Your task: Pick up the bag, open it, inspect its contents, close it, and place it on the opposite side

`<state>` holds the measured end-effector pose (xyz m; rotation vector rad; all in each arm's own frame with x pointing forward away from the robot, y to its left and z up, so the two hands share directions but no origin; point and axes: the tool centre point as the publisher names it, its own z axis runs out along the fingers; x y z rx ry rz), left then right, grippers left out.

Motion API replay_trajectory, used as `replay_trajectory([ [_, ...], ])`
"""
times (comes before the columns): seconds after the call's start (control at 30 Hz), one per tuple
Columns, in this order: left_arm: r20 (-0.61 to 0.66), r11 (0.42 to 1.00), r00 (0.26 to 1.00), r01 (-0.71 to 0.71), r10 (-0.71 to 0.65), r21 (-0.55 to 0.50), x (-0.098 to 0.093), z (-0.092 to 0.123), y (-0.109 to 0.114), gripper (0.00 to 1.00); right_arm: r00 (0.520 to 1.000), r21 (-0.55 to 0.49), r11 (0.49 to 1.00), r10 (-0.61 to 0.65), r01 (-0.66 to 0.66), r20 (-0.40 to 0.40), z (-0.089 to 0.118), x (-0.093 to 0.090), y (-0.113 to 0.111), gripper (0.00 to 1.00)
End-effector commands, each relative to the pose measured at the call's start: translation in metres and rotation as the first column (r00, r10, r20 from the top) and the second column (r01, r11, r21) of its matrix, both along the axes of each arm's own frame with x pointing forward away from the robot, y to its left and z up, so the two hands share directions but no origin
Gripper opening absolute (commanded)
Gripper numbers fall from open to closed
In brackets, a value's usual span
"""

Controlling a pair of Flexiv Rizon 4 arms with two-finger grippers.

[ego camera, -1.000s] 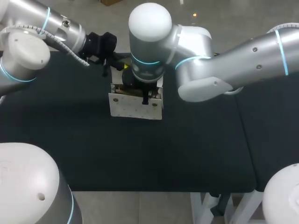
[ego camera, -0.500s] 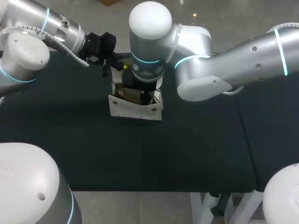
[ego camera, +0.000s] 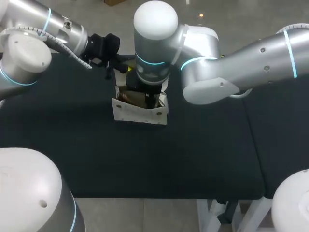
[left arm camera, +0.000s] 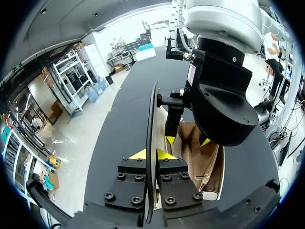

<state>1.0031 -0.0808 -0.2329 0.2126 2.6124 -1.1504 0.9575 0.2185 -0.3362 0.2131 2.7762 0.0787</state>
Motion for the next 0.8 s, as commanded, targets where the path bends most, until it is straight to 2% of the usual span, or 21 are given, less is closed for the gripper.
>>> replay_trajectory([
  [0.03,0.003,1.0,1.0,-0.002,0.002,-0.002,-0.001,0.0,0.001,0.0,1.0,-0.003,1.0,-0.001,0.001,0.001,-0.005,0.001,0.0,1.0],
  [0.63,0.003,1.0,1.0,-0.002,0.002,0.0,-0.002,0.0,0.001,0.0,1.0,0.002,1.0,-0.005,0.005,0.017,0.0,0.001,0.0,1.0],
  [0.67,0.004,1.0,1.0,-0.002,0.002,0.0,-0.002,0.0,0.0,0.0,1.0,0.003,1.0,-0.008,0.008,0.024,0.002,0.002,-0.001,0.87],
  [0.7,0.004,1.0,1.0,-0.001,0.001,0.0,-0.003,0.0,0.0,0.0,1.0,0.005,1.0,-0.009,0.008,0.03,0.004,0.002,-0.001,0.49],
  [0.73,0.004,1.0,1.0,-0.001,0.001,0.0,-0.003,0.0,0.0,0.0,0.999,0.006,1.0,-0.008,0.008,0.04,0.007,0.001,-0.001,0.42],
  [0.8,0.006,1.0,1.0,0.0,0.0,-0.001,-0.005,0.001,0.0,0.0,0.998,0.009,1.0,-0.008,0.007,0.062,0.014,0.0,-0.001,0.36],
])
